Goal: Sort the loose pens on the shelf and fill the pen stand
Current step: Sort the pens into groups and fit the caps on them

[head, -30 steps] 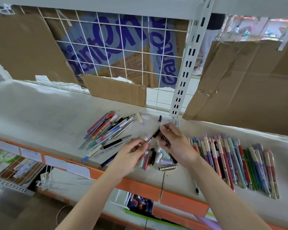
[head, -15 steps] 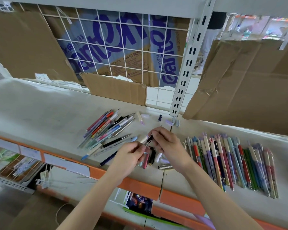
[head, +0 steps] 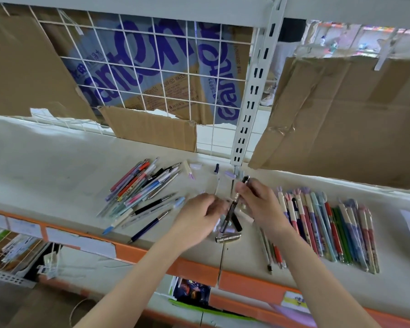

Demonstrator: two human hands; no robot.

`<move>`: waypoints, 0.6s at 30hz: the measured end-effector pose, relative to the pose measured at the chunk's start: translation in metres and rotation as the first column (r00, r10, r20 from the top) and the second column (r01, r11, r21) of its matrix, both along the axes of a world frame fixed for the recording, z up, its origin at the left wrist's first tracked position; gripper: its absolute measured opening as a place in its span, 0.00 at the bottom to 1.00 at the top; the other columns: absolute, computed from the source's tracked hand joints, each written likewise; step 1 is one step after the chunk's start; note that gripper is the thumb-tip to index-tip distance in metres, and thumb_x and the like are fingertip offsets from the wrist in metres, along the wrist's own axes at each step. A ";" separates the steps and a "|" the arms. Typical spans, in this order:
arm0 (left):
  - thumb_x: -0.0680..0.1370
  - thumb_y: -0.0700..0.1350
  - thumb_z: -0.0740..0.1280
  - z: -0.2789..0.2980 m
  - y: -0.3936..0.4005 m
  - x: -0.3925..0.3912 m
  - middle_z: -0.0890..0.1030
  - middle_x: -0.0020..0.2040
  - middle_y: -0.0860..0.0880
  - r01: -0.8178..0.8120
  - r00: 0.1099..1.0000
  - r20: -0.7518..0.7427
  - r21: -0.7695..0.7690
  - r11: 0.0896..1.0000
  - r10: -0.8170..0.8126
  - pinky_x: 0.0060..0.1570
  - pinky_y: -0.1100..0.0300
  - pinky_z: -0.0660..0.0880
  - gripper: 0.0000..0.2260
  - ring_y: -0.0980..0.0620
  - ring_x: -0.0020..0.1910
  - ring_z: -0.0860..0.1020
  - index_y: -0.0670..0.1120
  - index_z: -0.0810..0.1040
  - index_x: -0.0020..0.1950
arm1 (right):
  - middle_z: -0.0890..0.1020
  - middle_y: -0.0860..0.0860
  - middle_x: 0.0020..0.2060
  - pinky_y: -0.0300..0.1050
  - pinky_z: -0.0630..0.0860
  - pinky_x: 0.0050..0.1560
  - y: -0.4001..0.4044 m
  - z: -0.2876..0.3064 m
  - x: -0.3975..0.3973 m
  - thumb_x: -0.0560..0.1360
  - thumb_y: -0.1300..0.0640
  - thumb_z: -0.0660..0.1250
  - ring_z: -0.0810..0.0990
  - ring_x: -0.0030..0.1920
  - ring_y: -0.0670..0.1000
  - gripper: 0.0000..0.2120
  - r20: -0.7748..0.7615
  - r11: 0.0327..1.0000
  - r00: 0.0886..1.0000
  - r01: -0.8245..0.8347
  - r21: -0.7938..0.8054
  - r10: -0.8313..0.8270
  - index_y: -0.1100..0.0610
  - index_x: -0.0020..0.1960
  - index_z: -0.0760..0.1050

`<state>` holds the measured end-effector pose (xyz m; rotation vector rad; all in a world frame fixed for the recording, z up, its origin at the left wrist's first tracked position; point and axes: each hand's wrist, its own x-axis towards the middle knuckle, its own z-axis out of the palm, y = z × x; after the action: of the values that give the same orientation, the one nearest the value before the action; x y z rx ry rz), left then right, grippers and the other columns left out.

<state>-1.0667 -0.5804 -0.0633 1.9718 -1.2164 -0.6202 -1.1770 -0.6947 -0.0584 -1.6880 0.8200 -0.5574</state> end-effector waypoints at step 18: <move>0.74 0.48 0.57 -0.064 -0.041 0.009 0.76 0.49 0.49 0.336 0.739 0.618 0.008 0.942 -0.269 0.53 0.56 0.67 0.10 0.47 0.48 0.76 0.49 0.75 0.51 | 0.78 0.53 0.43 0.44 0.70 0.40 -0.011 -0.026 -0.021 0.77 0.47 0.63 0.76 0.45 0.53 0.13 -0.546 0.856 0.837 -0.274 -0.439 -0.012 0.58 0.51 0.72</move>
<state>-1.0580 -0.6213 -0.1271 1.9583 -1.9549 -0.0322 -1.1976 -0.7057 -0.0840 -2.4352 0.9881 -0.1930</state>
